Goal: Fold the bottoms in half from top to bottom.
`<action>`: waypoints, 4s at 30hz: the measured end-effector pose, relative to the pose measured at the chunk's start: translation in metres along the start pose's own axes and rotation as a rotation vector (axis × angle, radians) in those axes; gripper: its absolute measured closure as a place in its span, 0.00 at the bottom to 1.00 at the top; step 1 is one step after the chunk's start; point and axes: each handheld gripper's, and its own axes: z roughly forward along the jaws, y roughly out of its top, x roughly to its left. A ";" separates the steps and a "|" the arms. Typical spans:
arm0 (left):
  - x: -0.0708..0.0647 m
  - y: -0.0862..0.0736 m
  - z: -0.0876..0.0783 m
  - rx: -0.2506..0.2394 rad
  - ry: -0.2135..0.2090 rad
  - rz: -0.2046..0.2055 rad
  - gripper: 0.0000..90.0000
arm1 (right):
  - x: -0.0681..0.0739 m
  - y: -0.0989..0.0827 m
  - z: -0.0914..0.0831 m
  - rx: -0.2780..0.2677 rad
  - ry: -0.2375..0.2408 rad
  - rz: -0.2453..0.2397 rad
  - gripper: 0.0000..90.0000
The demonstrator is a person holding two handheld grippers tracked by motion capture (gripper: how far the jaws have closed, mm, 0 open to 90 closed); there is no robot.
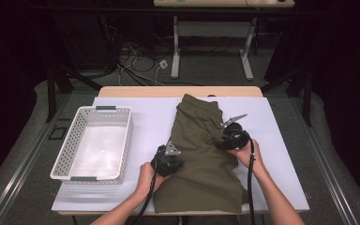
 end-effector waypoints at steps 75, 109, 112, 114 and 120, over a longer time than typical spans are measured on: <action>0.000 -0.001 0.001 -0.004 -0.003 0.000 0.99 | -0.036 0.032 0.011 -0.192 -0.261 0.133 1.00; 0.001 -0.001 0.001 -0.010 -0.006 -0.001 0.99 | -0.066 0.020 0.049 -0.118 -0.112 0.342 0.96; 0.001 -0.001 0.001 -0.011 -0.010 -0.006 0.99 | -0.063 0.021 0.037 -0.162 -0.066 0.340 0.96; 0.001 -0.001 0.001 -0.008 -0.012 -0.005 0.99 | -0.056 0.023 0.027 -0.186 -0.045 0.313 0.96; 0.001 -0.001 0.000 -0.005 -0.014 -0.011 0.99 | -0.026 0.025 0.003 -0.237 -0.009 0.174 0.96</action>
